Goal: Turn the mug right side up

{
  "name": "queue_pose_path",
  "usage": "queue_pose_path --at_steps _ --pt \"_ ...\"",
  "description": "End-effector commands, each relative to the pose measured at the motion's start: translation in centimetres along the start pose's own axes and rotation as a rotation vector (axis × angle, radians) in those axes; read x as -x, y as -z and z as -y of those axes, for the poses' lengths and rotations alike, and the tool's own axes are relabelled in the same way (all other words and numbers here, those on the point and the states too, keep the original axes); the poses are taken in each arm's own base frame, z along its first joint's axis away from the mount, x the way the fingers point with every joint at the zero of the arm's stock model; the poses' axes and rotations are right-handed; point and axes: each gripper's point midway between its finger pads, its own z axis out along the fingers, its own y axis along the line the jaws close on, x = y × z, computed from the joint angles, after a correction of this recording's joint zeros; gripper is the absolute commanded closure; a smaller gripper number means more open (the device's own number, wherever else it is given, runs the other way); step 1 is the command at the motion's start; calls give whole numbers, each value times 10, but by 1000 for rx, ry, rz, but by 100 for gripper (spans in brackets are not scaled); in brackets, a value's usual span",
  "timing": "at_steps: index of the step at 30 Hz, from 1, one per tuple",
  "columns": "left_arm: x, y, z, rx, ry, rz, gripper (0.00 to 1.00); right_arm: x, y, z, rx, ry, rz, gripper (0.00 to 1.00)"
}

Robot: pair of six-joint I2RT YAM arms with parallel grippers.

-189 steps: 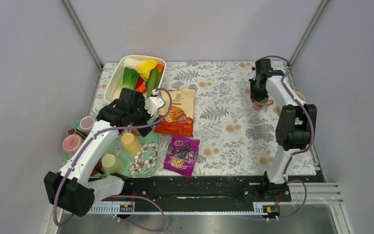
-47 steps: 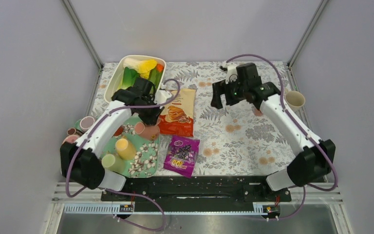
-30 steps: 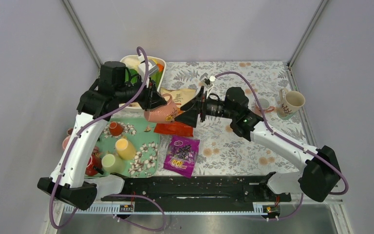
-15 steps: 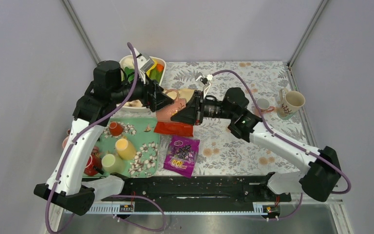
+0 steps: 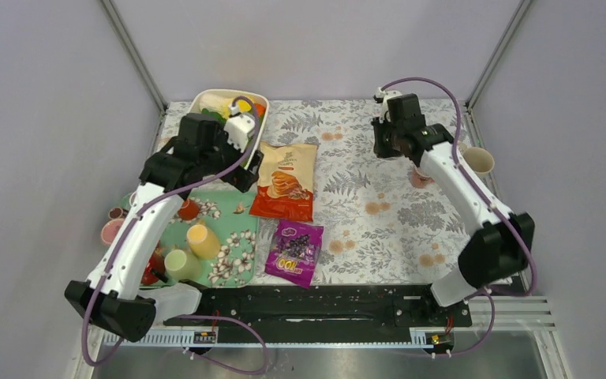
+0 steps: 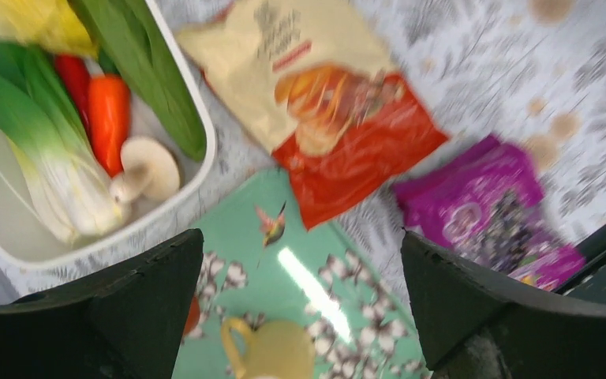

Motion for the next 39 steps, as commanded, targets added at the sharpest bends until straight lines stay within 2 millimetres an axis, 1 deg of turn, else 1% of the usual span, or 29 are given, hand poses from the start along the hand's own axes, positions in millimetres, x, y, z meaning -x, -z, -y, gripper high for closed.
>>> queue_pose_path --at_steps 1,4,5,8,9,12,17,19,21,22,25,28,32,34,36,38,39 --pt "-66 -15 -23 96 -94 -237 1 -15 -15 66 -257 128 -196 100" --pt "-96 -19 -33 136 -135 -340 1 -24 -36 88 -280 104 -297 100" --pt "-106 -20 -37 152 -146 -378 1 -31 -47 98 -285 90 -339 100" --pt "-133 -22 -39 154 -160 -482 1 -40 -64 109 -273 64 -399 100" --pt "-142 -22 -39 150 -161 -516 1 -47 -71 111 -264 60 -424 100" --pt "-160 -23 -43 149 -151 -578 1 -61 -87 111 -236 54 -471 100" --pt "-186 -25 -42 131 -149 -667 1 -88 -104 124 -260 44 -565 100" --pt "-194 -23 -44 152 -128 -703 1 -94 -108 127 -257 33 -583 100" --pt "-203 -20 -41 148 -118 -728 1 -95 -111 127 -251 26 -588 99" --pt "-206 -19 -40 142 -116 -731 1 -95 -112 125 -245 27 -586 97" --pt "-214 -16 -37 134 -112 -737 1 -95 -113 122 -218 18 -584 89" --pt "-219 -12 -37 132 -101 -737 1 -96 -112 120 -204 6 -584 78" --pt "-222 -6 -37 125 -92 -734 1 -89 -104 120 -214 8 -564 56" --pt "-221 -1 -37 117 -83 -728 1 -78 -94 119 -214 8 -531 47" --pt "-219 5 -37 118 -75 -723 1 -67 -85 115 -212 8 -496 34" --pt "-220 13 -41 128 -59 -730 1 -55 -73 112 -211 4 -457 18" --pt "-221 18 -42 131 -45 -736 1 -49 -67 110 -210 2 -435 7"
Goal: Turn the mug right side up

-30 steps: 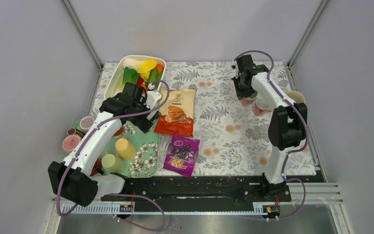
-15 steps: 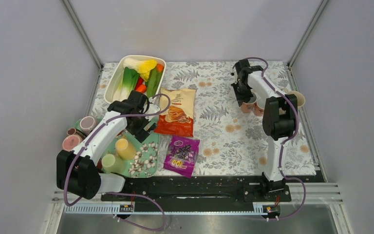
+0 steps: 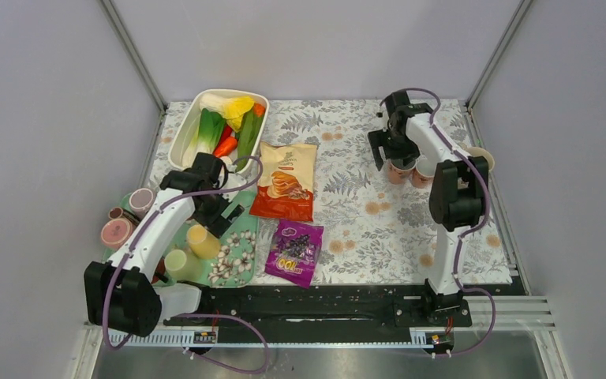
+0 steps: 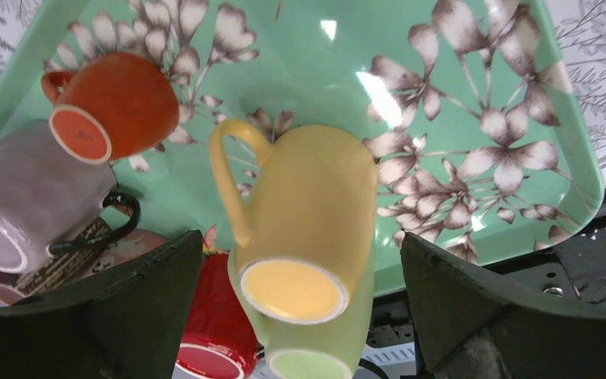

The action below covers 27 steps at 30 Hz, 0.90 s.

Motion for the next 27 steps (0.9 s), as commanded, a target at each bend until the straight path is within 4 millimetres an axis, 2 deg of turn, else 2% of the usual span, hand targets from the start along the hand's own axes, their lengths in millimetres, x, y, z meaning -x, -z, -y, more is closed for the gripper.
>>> queue_pose_path --at_steps 1,7,14,15,20,23,27 --pt "-12 17 -8 -3 38 3 1 24 73 1 13 -15 191 1" --pt "-38 11 -5 -45 88 -32 1 28 114 -14 34 -12 312 1" --pt "-45 -12 9 -118 79 -58 2 19 128 -28 36 35 337 1" --pt "-44 -13 10 -126 75 -52 6 18 129 -30 39 37 341 1" --pt "-27 -16 16 -186 75 11 52 18 134 -36 62 46 359 1" --pt "-14 -17 20 -226 49 48 63 16 136 -39 65 54 361 0" --pt "9 -19 29 -251 -75 102 65 15 140 -44 78 68 371 1"
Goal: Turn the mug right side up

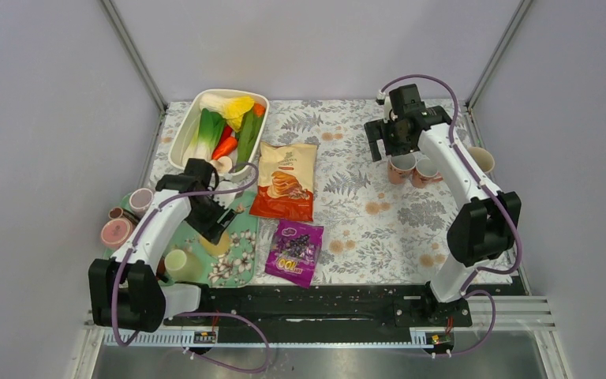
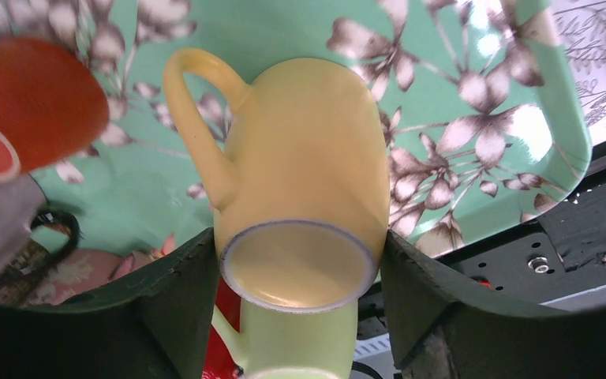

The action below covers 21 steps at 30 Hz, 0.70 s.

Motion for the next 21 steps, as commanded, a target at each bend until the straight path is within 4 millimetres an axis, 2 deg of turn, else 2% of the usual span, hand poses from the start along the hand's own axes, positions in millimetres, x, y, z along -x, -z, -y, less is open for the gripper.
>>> queue_pose_path --at_steps 1,6,10,12,16,21 --pt "44 -7 23 -100 -184 132 62 15 24 -13 41 18 93 1" --pt "56 -10 43 -147 -430 173 46 15 27 -17 47 34 109 1" --pt "60 -9 47 -152 -514 173 40 14 27 -19 49 39 107 1" --pt "58 -8 48 -161 -539 168 33 14 27 -20 50 41 107 1" --pt "69 6 51 -164 -517 222 12 14 28 -22 53 44 110 1" --pt "104 38 58 -180 -368 352 1 14 31 -21 52 46 116 1"
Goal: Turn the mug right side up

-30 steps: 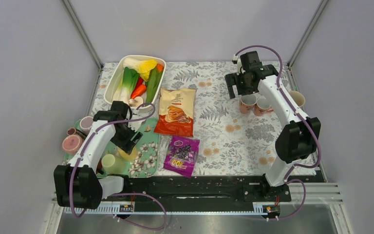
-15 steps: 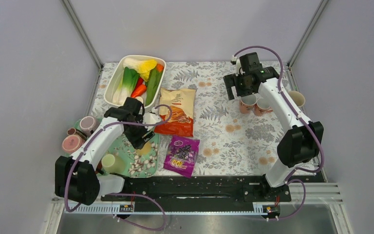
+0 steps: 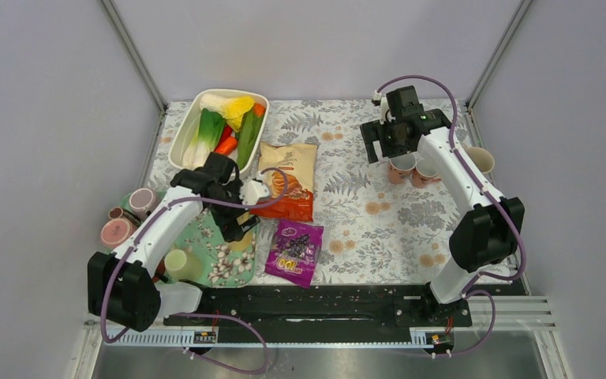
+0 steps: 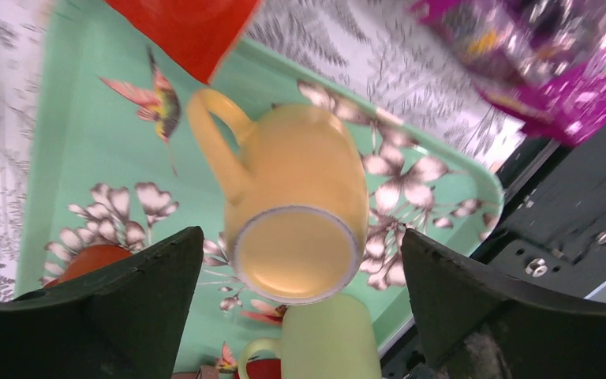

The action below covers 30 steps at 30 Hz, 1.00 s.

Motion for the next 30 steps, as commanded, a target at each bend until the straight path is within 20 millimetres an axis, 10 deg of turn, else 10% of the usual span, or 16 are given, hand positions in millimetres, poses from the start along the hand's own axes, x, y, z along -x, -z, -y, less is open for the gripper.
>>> queue_pose_path --at_steps 1,6,12,20,30 --pt "57 32 -5 8 100 204 1 12 19 -5 15 20 76 0" --pt "86 40 -23 1 399 239 1 10 19 -6 16 23 74 0" --pt "54 13 -73 122 719 114 10 8 21 -6 16 17 79 1" --pt "36 -37 -46 159 557 -188 17 10 25 -4 7 26 97 0" --pt "17 -47 -53 170 515 -323 31 7 18 -2 -4 31 72 0"
